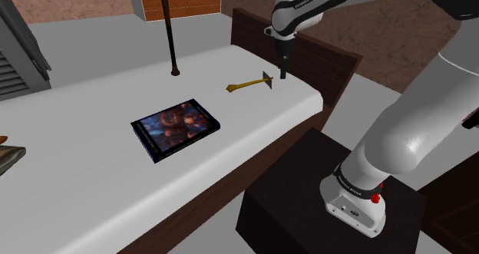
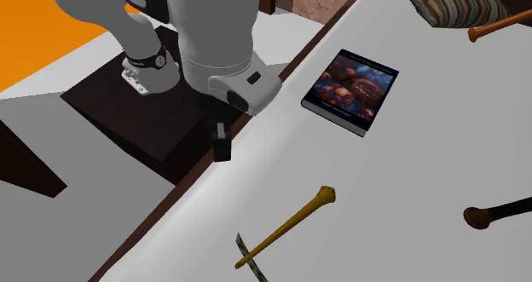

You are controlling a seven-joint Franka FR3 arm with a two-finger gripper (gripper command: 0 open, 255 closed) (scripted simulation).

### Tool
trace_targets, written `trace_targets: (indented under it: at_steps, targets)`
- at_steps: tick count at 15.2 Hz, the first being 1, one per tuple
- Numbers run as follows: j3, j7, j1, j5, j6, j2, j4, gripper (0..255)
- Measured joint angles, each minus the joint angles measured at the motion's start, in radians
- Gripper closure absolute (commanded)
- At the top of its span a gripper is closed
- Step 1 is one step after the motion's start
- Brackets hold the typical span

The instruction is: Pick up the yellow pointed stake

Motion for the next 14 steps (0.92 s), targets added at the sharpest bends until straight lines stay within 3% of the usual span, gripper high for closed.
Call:
trace_targets:
  at_steps: [8, 14]
  targets:
    - [0.011, -0.280, -0.038, 0.121, 0.093, 0.319, 0.237, 0]
    - [0.067, -0.450, -0.092, 0.187, 0.096, 0.561, 0.482, 0]
